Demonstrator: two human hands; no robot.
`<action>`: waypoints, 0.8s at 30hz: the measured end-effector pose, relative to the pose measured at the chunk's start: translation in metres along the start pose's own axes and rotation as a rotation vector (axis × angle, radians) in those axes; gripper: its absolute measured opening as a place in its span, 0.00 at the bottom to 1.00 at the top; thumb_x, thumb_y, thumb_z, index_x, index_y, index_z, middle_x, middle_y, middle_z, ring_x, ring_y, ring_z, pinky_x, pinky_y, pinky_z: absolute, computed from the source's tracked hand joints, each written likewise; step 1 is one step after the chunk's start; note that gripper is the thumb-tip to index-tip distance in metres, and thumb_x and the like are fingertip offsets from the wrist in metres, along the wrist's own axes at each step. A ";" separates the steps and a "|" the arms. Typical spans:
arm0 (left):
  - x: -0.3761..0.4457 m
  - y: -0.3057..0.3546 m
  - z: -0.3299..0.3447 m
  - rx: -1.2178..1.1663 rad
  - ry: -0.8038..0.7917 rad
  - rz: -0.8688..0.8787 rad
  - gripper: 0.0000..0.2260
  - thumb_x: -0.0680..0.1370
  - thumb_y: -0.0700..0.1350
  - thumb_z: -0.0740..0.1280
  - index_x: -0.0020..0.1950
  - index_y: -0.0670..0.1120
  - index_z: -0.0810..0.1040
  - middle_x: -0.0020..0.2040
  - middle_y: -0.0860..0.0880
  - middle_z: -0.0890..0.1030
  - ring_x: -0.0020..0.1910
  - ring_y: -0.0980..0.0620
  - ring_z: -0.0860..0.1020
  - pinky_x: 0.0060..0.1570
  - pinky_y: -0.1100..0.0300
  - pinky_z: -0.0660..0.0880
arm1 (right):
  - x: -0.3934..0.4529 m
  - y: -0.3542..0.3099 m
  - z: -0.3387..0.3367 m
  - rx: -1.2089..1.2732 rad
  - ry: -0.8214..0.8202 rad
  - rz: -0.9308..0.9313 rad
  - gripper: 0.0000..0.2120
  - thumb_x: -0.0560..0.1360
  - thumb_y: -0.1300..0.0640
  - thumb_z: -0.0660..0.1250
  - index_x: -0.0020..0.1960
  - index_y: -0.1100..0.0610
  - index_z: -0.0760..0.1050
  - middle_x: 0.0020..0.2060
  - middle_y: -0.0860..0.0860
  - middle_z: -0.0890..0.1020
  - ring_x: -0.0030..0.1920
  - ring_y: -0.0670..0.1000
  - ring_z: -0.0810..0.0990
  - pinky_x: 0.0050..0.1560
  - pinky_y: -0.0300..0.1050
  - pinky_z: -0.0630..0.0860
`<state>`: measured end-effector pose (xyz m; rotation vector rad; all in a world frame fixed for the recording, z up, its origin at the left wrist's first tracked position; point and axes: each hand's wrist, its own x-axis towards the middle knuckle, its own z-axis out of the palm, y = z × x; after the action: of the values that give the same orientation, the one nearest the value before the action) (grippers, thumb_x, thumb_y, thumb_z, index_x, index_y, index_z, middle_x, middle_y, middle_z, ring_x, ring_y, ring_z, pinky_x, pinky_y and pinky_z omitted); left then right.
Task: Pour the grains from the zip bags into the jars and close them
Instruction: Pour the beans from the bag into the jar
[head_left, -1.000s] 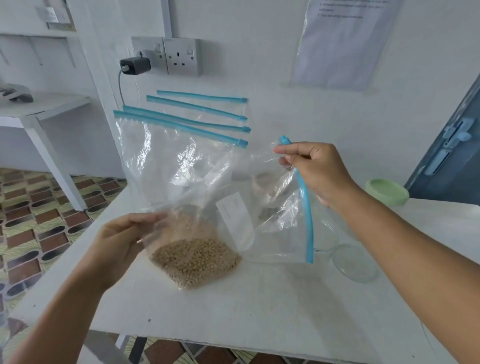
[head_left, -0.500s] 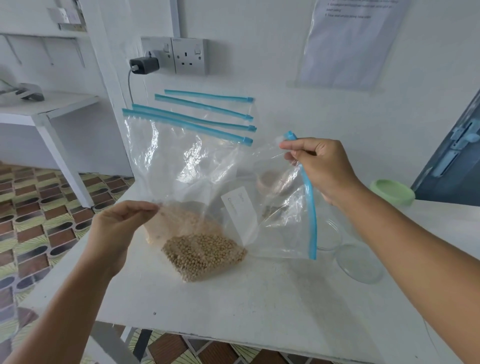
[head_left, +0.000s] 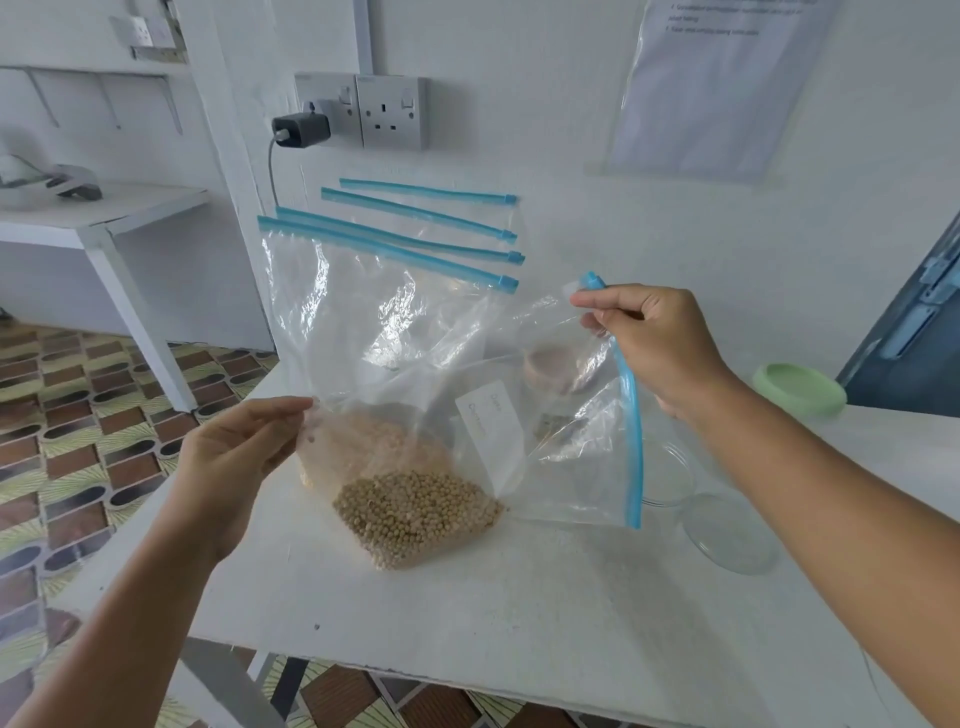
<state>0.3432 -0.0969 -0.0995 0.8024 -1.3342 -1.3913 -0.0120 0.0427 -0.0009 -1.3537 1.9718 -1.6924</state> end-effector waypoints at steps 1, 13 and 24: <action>0.000 0.001 -0.001 0.016 0.010 0.010 0.11 0.81 0.32 0.65 0.53 0.43 0.85 0.53 0.43 0.87 0.56 0.43 0.83 0.63 0.51 0.80 | 0.000 0.000 0.001 -0.002 0.001 0.000 0.17 0.81 0.69 0.65 0.55 0.52 0.87 0.51 0.45 0.88 0.50 0.46 0.87 0.62 0.42 0.81; 0.002 0.005 0.010 0.217 -0.088 0.008 0.19 0.81 0.28 0.63 0.43 0.45 0.89 0.51 0.49 0.88 0.57 0.55 0.84 0.62 0.56 0.75 | 0.002 0.007 0.005 -0.009 -0.011 -0.029 0.20 0.81 0.69 0.64 0.50 0.47 0.87 0.51 0.42 0.88 0.50 0.45 0.87 0.63 0.44 0.80; 0.009 0.007 0.011 0.189 -0.107 0.007 0.13 0.81 0.30 0.65 0.47 0.41 0.87 0.51 0.45 0.88 0.57 0.47 0.84 0.56 0.60 0.81 | -0.001 0.015 0.003 0.017 -0.013 0.012 0.18 0.81 0.68 0.65 0.49 0.47 0.87 0.49 0.47 0.88 0.51 0.47 0.87 0.64 0.46 0.81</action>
<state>0.3321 -0.1013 -0.0896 0.8561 -1.5680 -1.3317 -0.0172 0.0404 -0.0151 -1.3413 1.9505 -1.6865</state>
